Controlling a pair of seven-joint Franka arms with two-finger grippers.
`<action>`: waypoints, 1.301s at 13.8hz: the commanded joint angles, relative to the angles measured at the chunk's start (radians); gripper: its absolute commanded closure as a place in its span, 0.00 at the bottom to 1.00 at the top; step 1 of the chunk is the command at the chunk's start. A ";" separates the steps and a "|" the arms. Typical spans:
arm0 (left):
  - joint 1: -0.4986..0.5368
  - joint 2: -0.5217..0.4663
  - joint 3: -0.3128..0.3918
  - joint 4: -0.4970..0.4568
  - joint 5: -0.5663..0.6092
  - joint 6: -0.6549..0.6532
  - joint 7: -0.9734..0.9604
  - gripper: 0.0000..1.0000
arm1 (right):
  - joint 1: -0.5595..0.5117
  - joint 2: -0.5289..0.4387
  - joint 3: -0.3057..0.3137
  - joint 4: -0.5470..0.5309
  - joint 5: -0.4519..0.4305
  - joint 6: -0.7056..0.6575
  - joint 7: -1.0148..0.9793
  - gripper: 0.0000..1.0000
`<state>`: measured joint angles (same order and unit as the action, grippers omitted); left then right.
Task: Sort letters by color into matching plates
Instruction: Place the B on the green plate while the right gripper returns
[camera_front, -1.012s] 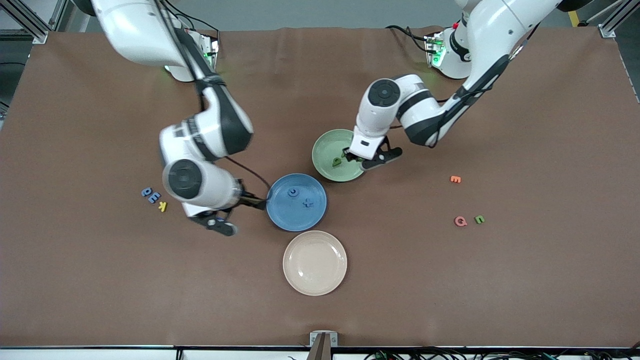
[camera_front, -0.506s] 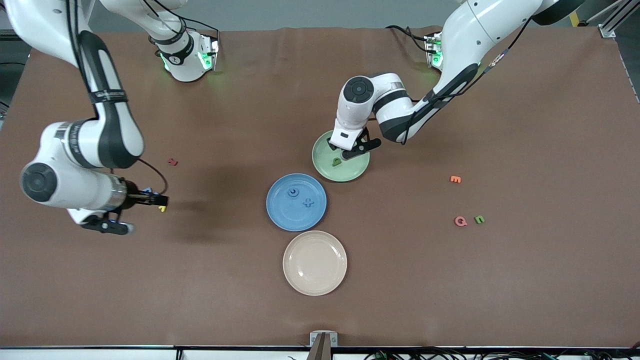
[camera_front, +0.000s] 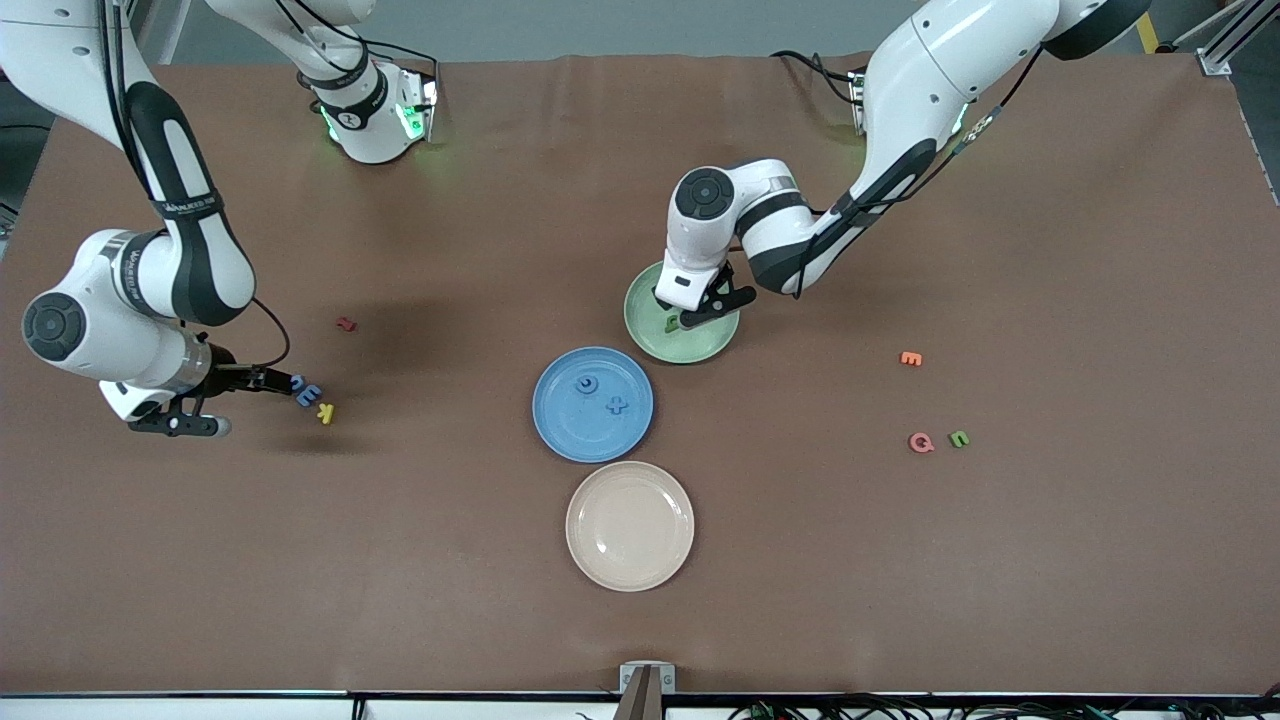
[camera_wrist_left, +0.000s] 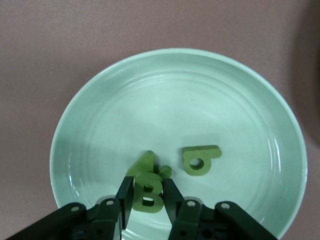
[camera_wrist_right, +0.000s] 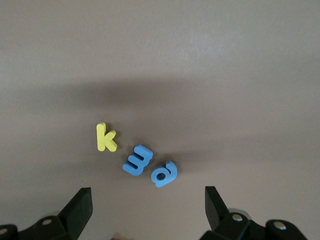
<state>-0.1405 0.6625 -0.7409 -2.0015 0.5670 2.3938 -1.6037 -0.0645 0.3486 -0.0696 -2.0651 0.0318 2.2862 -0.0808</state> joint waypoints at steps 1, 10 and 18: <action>-0.007 0.011 0.006 0.021 0.014 -0.012 -0.012 0.99 | -0.040 -0.014 0.021 -0.033 -0.016 0.022 -0.034 0.09; -0.008 0.023 0.017 0.029 0.010 -0.013 -0.013 0.53 | -0.064 0.047 0.022 -0.091 -0.016 0.165 -0.123 0.27; 0.006 -0.012 0.014 0.168 0.010 -0.158 -0.062 0.01 | -0.058 0.070 0.022 -0.135 -0.016 0.240 -0.123 0.36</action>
<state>-0.1374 0.6731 -0.7261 -1.8861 0.5670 2.3266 -1.6533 -0.1071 0.4273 -0.0613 -2.1787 0.0240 2.5053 -0.1896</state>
